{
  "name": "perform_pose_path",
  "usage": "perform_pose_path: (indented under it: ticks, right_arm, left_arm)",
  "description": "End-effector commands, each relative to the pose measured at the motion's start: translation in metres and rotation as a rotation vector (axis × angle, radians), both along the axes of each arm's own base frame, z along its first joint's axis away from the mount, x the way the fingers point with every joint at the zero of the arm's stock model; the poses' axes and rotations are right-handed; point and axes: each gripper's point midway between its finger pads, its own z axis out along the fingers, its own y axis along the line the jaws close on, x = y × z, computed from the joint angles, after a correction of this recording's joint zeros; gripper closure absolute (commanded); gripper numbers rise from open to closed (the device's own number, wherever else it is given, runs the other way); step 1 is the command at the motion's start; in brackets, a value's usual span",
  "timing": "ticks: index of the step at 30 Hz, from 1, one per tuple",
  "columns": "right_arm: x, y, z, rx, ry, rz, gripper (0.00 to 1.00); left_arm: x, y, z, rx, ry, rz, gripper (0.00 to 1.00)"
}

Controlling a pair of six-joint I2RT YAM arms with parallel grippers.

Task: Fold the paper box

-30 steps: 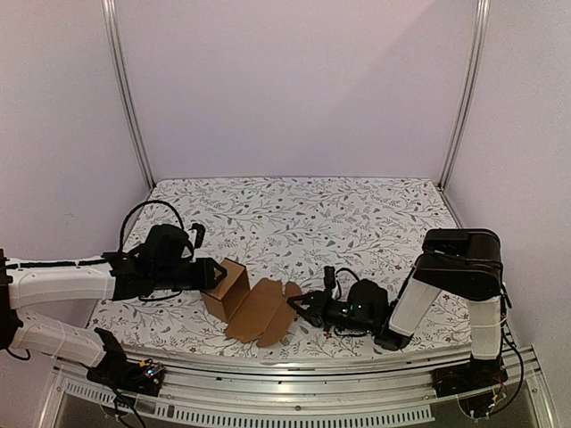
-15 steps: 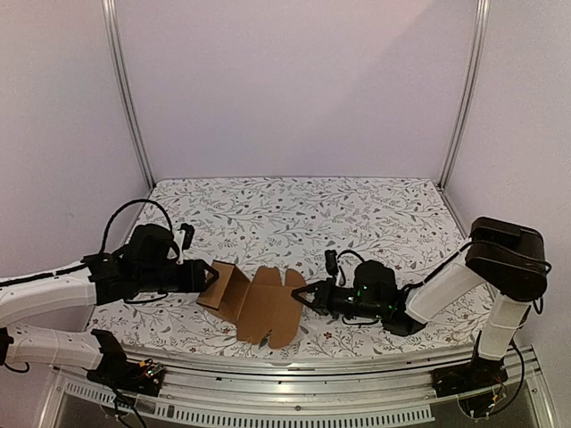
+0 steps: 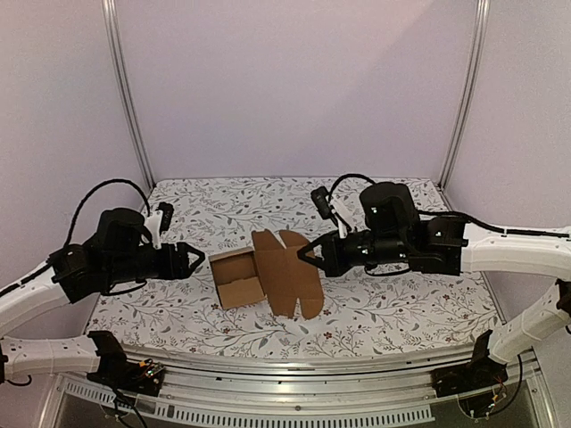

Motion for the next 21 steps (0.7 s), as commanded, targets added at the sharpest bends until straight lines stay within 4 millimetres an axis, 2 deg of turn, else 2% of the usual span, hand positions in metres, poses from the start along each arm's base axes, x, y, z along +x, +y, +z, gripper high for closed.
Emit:
perform_pose_path:
  ticks: [1,5,11,16,21]
  right_arm:
    - [-0.012,-0.045,-0.018,-0.359,-0.089,0.107,1.00]
    - [-0.017,-0.060,-0.001,-0.483,-0.147,0.178,1.00]
    - [-0.023,-0.080,0.015,-0.675,-0.240,0.342,1.00]
    - [-0.016,-0.092,0.002,-0.888,-0.285,0.436,1.00]
    - [-0.006,-0.084,-0.001,-1.028,-0.396,0.538,1.00]
  left_arm:
    - [-0.005,0.008,0.014,0.013,-0.024,-0.005,0.30]
    - [-0.007,0.004,0.017,-0.017,-0.028,-0.021,0.30]
    - [-0.003,-0.015,0.010,-0.058,0.000,-0.072,0.30]
    - [-0.005,-0.032,-0.001,-0.094,0.046,-0.128,0.30]
    - [-0.005,-0.042,-0.010,-0.096,0.072,-0.162,0.30]
